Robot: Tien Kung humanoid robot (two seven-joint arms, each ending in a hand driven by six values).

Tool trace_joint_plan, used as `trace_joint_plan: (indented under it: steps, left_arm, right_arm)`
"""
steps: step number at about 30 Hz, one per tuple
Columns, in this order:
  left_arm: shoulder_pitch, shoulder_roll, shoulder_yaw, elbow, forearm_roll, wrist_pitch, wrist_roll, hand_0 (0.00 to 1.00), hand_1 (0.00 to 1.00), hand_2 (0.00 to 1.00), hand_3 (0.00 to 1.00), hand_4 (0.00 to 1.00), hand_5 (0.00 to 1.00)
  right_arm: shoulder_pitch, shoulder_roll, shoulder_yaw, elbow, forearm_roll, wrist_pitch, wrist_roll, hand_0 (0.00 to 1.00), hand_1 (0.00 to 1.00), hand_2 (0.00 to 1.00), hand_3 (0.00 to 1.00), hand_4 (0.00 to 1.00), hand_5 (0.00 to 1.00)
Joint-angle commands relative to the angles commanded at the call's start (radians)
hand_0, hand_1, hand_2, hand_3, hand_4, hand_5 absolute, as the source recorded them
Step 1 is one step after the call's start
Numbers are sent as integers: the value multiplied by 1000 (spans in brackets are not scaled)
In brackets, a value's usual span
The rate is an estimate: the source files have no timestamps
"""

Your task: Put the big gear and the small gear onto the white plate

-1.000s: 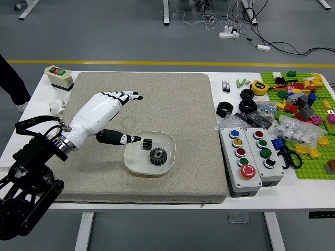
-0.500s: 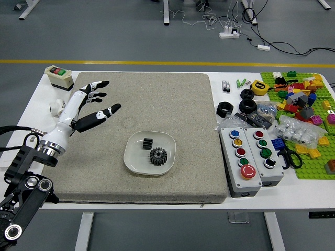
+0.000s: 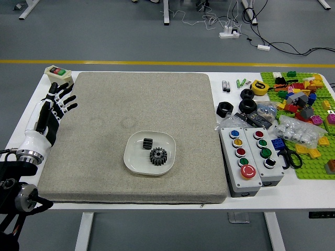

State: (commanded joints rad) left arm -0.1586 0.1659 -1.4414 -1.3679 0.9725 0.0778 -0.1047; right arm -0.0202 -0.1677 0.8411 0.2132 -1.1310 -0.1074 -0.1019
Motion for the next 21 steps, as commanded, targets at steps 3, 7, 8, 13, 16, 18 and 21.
trace_joint_plan:
  steps: [3,7,8,13,16,18,21]
  left_arm:
    - [8,1,-9,0,4,-12,-1,762,828,906,846,908,927]
    - [22,-2,-29,0,13,-30,-3,768,831,908,849,907,959]
    - [23,-3,-30,0,14,-32,-4,768,831,908,849,907,959]
    - [32,-6,-46,-2,24,-50,-6,770,842,909,850,911,973]
    - [35,-9,-58,-6,34,-59,-3,770,842,909,850,911,973]
    - [36,-10,-66,-9,40,-66,3,772,844,911,850,913,973]
    - [37,-11,-72,-11,48,-71,5,772,844,911,850,913,973]
  right_arm:
    - [0,-1,-3,0,0,0,0,714,747,795,663,852,677]
    - [1,-1,-8,0,3,-2,1,714,748,795,662,852,678]
    - [1,-1,-9,0,3,-2,1,714,748,795,662,852,678]
    - [3,-2,-14,0,5,-4,2,712,746,795,662,852,677]
    - [5,-3,-20,0,8,-5,3,712,746,795,662,852,677]
    - [6,-4,-22,0,10,-6,4,711,747,795,661,851,676]
    - [7,-5,-26,1,13,-6,4,711,747,795,661,851,676]
